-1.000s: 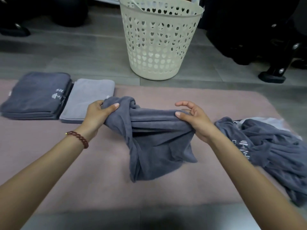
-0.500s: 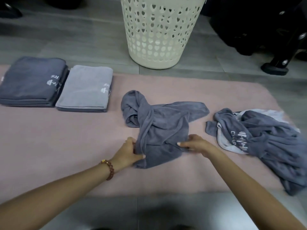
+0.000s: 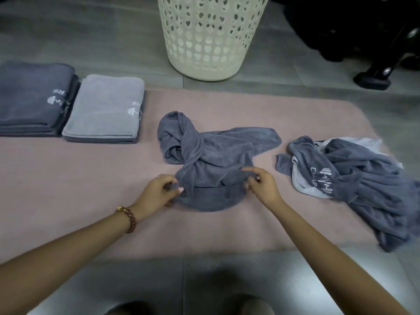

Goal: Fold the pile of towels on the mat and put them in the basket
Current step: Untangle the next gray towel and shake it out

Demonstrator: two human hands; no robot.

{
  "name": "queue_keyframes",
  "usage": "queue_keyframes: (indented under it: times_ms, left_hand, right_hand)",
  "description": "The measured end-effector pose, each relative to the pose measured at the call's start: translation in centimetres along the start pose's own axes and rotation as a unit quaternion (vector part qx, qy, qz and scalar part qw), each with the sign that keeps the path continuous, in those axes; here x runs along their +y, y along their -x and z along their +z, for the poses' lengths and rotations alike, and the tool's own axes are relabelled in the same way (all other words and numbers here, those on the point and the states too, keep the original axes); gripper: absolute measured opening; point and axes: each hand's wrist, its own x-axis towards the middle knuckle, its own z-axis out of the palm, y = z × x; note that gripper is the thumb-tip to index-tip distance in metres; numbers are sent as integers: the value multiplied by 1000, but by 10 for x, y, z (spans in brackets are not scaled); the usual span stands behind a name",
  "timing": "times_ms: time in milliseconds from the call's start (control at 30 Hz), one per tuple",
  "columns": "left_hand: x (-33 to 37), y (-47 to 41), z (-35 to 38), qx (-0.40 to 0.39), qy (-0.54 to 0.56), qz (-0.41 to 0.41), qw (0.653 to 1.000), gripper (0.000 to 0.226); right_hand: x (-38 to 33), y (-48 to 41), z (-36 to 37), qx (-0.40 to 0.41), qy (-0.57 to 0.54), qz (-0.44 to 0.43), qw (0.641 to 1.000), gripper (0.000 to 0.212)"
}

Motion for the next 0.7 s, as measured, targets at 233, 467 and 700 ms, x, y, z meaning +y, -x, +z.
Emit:
queue_keyframes:
  times_ms: [233, 467, 700]
  left_hand:
    - [11, -29, -66, 186, 115, -35, 975, 23]
    - [39, -47, -81, 278, 61, 12, 959, 31]
    - [33, -43, -86, 274, 42, -82, 957, 27]
  right_hand:
    - [-13, -7, -35, 225, -323, 108, 913, 12]
    - [-36, -12, -36, 293, -325, 112, 892, 26]
    - [-46, -13, -48, 297, -294, 50, 907, 21]
